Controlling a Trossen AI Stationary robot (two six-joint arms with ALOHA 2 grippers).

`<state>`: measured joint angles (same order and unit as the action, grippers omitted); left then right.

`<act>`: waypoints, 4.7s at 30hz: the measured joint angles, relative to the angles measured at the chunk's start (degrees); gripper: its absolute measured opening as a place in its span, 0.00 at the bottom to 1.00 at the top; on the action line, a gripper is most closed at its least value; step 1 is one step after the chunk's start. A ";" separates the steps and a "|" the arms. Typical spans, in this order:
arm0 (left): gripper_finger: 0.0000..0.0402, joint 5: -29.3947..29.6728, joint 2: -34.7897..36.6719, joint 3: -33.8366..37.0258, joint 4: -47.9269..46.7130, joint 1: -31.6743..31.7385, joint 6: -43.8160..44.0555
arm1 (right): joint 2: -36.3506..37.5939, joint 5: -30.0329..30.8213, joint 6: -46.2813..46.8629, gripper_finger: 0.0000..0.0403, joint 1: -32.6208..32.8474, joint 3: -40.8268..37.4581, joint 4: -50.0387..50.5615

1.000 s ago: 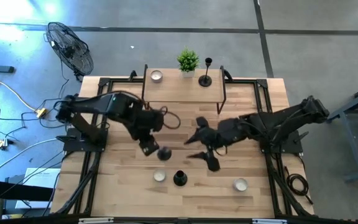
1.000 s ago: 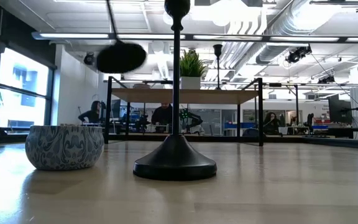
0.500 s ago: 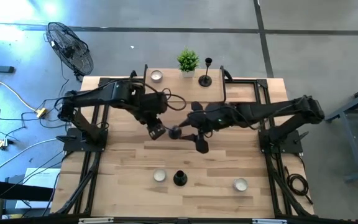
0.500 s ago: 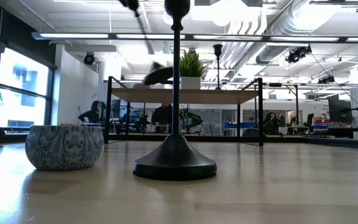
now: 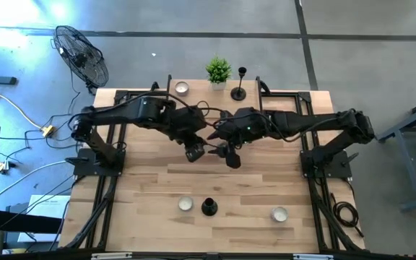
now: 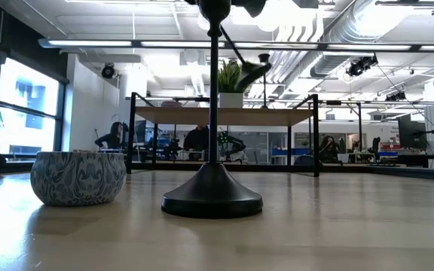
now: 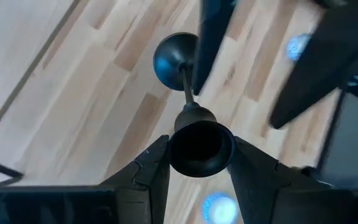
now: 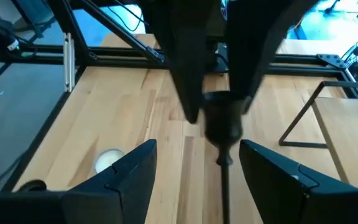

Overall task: Pick & Place candle stick holders
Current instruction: Put the left black candle holder on the shelf

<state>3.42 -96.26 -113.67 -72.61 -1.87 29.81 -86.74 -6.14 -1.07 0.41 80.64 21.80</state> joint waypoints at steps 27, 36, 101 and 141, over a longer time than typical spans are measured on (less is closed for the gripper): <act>0.33 1.05 -0.64 -0.04 4.43 0.07 -7.56 | -1.00 0.66 -0.84 0.56 -3.83 0.02 3.71; 0.33 -0.06 -0.64 -0.04 5.13 1.58 -8.60 | -3.57 -1.34 -0.78 0.56 -3.79 0.02 3.01; 0.71 -0.91 3.89 -0.06 5.08 1.46 -8.21 | -0.64 3.66 -5.49 0.06 -3.77 -0.04 8.18; 0.72 7.84 19.05 4.69 11.16 1.46 -13.47 | 32.60 2.10 7.32 0.06 -27.11 -32.93 -29.38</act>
<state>11.26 -77.21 -108.98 -61.44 -0.40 16.33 -54.14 -4.05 6.25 -26.69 47.71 -7.58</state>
